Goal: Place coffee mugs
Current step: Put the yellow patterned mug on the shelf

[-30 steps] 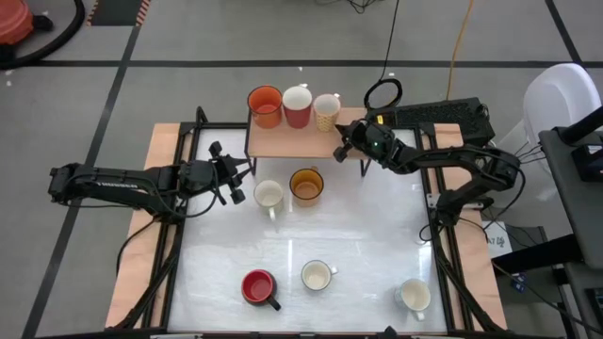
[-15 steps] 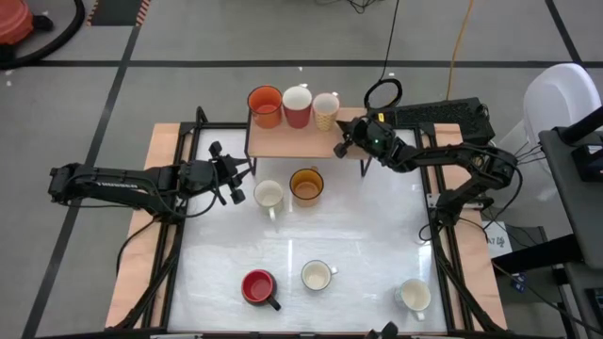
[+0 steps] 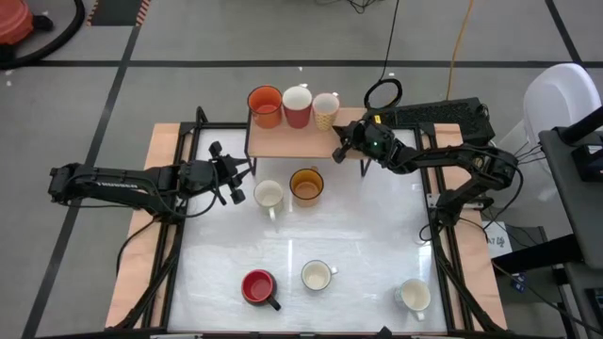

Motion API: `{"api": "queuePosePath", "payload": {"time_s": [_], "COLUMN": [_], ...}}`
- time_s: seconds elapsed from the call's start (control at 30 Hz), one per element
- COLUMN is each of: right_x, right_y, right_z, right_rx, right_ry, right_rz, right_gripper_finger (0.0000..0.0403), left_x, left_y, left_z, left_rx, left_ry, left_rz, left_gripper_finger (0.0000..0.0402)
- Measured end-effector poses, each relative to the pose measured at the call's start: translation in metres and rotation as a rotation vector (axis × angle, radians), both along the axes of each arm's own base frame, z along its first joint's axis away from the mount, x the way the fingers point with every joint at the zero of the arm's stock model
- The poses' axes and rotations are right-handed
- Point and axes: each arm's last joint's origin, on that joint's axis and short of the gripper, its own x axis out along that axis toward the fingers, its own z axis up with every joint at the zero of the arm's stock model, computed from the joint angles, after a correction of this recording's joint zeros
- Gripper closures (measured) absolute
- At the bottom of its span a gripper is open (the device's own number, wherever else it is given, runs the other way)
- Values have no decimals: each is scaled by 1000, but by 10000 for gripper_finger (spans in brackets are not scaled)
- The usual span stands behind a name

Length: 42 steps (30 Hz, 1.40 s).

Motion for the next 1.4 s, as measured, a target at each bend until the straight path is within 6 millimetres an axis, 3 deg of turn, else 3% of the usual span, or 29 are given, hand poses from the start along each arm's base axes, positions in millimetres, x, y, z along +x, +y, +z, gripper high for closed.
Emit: {"api": "queuePosePath", "payload": {"time_s": [0.47, 1.4], "right_x": [7, -7], "right_y": [10, -15], "right_z": [4, 5], "right_rx": [-1, -33], "right_ry": [-57, -56], "right_rz": [95, 12], "right_gripper_finger": [403, 403], "left_x": [0, 1], "left_y": [0, 0], "left_z": [0, 2], "left_rx": [0, 1], "left_ry": [-1, -24], "left_rz": [0, 0], "left_gripper_finger": [286, 286]}}
